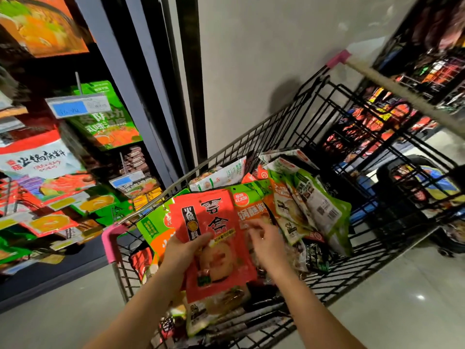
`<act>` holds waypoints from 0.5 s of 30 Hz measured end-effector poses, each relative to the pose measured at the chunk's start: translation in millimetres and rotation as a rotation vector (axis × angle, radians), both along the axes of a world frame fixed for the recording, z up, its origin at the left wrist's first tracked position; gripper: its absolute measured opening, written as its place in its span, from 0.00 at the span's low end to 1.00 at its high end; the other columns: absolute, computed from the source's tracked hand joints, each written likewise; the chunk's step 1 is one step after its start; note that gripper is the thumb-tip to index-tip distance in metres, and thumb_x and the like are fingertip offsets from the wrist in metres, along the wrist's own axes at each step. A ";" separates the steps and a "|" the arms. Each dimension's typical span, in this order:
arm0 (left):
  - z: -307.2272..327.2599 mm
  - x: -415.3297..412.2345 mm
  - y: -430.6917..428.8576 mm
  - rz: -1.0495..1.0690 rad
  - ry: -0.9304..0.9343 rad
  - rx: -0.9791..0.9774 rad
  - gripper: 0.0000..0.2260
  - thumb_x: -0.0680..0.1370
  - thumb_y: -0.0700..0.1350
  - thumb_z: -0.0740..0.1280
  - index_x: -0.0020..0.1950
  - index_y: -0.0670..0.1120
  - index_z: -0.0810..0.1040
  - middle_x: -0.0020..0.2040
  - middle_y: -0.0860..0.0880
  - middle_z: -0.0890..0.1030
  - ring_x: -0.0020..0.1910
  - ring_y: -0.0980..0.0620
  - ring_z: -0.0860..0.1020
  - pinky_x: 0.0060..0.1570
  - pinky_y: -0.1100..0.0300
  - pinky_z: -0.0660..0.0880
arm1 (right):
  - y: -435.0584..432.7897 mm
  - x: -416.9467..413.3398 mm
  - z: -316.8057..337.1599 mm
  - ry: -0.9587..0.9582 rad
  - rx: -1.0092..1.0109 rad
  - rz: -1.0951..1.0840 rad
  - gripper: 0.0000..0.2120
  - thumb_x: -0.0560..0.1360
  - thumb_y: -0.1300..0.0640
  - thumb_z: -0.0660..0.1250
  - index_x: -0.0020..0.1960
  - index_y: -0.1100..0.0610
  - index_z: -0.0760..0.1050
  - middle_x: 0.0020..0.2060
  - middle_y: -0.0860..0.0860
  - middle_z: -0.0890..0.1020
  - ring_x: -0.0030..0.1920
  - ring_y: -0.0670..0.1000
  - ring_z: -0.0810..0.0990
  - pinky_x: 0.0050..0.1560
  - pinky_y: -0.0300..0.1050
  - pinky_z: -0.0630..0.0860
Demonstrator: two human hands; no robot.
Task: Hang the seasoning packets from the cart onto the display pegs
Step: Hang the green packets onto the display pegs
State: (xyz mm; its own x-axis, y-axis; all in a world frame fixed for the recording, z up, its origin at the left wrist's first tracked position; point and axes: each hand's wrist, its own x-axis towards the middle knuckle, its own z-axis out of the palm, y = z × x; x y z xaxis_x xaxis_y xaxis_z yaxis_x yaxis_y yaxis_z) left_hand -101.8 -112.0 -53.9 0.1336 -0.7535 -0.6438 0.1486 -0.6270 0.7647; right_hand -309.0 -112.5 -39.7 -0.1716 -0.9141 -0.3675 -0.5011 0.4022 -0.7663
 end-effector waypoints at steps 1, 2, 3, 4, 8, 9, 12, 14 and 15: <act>3.2 1.6 0.1 0.006 -0.015 0.001 0.17 0.68 0.44 0.82 0.54 0.44 0.84 0.43 0.44 0.87 0.38 0.45 0.86 0.37 0.53 0.83 | -1.8 -19.3 0.6 0.040 -0.001 -0.063 0.11 0.83 0.57 0.66 0.64 0.51 0.79 0.58 0.44 0.81 0.59 0.49 0.81 0.59 0.47 0.78; 5.5 4.2 1.1 0.016 -0.026 0.001 0.14 0.69 0.41 0.80 0.53 0.43 0.84 0.42 0.43 0.87 0.35 0.46 0.85 0.32 0.56 0.81 | -4.1 -35.3 1.1 0.086 0.011 -0.098 0.09 0.82 0.57 0.67 0.62 0.51 0.80 0.55 0.44 0.82 0.57 0.49 0.82 0.54 0.46 0.78; 5.1 9.3 2.3 0.023 -0.041 0.003 0.13 0.70 0.40 0.80 0.52 0.41 0.84 0.40 0.42 0.87 0.32 0.46 0.84 0.30 0.57 0.80 | -8.3 -46.3 0.8 0.114 0.025 -0.094 0.08 0.81 0.55 0.69 0.60 0.52 0.80 0.53 0.45 0.82 0.55 0.49 0.82 0.51 0.45 0.78; 4.4 14.7 3.9 0.028 -0.050 0.007 0.13 0.70 0.41 0.80 0.52 0.40 0.84 0.39 0.41 0.86 0.30 0.46 0.84 0.30 0.57 0.79 | -13.7 -50.6 0.0 0.122 0.038 -0.046 0.08 0.80 0.54 0.71 0.58 0.53 0.80 0.50 0.44 0.82 0.54 0.50 0.82 0.52 0.46 0.78; -1.6 40.6 9.7 0.047 -0.119 0.039 0.15 0.68 0.46 0.82 0.50 0.41 0.84 0.39 0.42 0.87 0.30 0.46 0.84 0.34 0.56 0.79 | -35.9 -34.1 -25.1 0.226 0.169 0.164 0.26 0.73 0.41 0.75 0.66 0.51 0.74 0.58 0.48 0.78 0.63 0.54 0.77 0.66 0.55 0.75; -2.2 45.0 10.3 0.058 -0.134 0.042 0.15 0.68 0.46 0.82 0.50 0.42 0.84 0.39 0.43 0.87 0.32 0.46 0.85 0.36 0.56 0.79 | -40.9 -29.5 -34.4 0.299 0.214 0.167 0.36 0.71 0.37 0.75 0.72 0.52 0.69 0.65 0.53 0.75 0.68 0.58 0.73 0.70 0.59 0.72; -2.9 47.6 11.4 0.076 -0.137 0.034 0.15 0.69 0.44 0.81 0.52 0.42 0.83 0.39 0.46 0.87 0.34 0.47 0.86 0.35 0.57 0.79 | -50.0 -22.8 -51.3 0.320 0.245 0.102 0.49 0.66 0.33 0.77 0.76 0.54 0.61 0.70 0.58 0.73 0.72 0.63 0.71 0.72 0.64 0.70; -6.0 47.9 13.2 0.094 -0.129 0.033 0.17 0.68 0.44 0.82 0.53 0.43 0.83 0.40 0.46 0.87 0.37 0.46 0.86 0.38 0.54 0.82 | -50.4 -21.8 -50.4 0.318 0.218 0.058 0.47 0.62 0.31 0.79 0.71 0.54 0.66 0.65 0.54 0.79 0.67 0.60 0.76 0.68 0.61 0.74; -8.5 48.8 14.1 0.107 -0.126 0.032 0.19 0.67 0.45 0.83 0.54 0.43 0.83 0.42 0.46 0.87 0.39 0.45 0.87 0.42 0.50 0.83 | -49.4 -20.8 -48.8 0.313 0.220 0.036 0.46 0.60 0.30 0.79 0.68 0.54 0.69 0.63 0.53 0.80 0.65 0.60 0.77 0.66 0.60 0.75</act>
